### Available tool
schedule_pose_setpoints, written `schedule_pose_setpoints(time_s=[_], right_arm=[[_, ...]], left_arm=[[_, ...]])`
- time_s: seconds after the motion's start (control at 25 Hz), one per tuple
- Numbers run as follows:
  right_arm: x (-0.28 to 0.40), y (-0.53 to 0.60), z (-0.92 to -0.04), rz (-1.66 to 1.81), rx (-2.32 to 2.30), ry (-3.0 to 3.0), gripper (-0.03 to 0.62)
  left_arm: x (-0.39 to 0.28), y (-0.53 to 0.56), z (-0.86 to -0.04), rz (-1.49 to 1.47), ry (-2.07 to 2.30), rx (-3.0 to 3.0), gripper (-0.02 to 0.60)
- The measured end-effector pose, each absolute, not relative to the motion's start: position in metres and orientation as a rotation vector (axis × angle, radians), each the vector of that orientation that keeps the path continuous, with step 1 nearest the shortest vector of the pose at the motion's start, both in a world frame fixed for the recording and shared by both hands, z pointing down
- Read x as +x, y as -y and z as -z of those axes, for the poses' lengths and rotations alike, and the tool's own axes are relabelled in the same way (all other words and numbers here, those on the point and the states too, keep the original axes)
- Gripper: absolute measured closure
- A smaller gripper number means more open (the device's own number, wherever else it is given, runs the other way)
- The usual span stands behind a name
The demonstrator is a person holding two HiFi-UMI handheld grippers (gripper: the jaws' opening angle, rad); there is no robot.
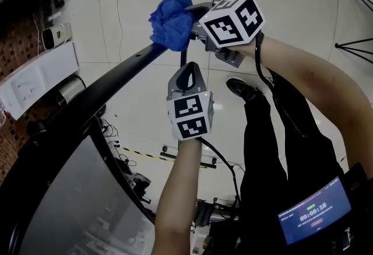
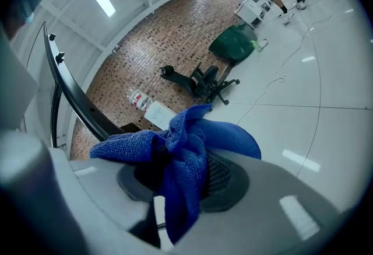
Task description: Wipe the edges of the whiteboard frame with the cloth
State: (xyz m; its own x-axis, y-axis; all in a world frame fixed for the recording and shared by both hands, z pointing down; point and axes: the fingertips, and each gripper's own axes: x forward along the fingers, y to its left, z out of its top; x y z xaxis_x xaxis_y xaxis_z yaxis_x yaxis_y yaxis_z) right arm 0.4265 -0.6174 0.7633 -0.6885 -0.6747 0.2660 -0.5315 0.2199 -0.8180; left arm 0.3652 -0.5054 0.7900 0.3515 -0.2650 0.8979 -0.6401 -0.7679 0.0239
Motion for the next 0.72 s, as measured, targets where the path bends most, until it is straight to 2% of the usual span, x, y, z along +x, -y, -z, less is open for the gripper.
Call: schedule_pose_setpoints(time_s=[0.4, 0.72], right_arm=[[0.408, 0.629, -0.799, 1.457, -1.261, -2.524, 0.451], [0.389, 0.637, -0.834, 1.476, -1.385, -2.642, 0.454]], left_arm=[[0.329, 0.513, -0.825, -1.416, 0.83, 2.18, 0.578], [0.305, 0.52, -0.823, -1.286, 0.922, 2.089, 0.578]])
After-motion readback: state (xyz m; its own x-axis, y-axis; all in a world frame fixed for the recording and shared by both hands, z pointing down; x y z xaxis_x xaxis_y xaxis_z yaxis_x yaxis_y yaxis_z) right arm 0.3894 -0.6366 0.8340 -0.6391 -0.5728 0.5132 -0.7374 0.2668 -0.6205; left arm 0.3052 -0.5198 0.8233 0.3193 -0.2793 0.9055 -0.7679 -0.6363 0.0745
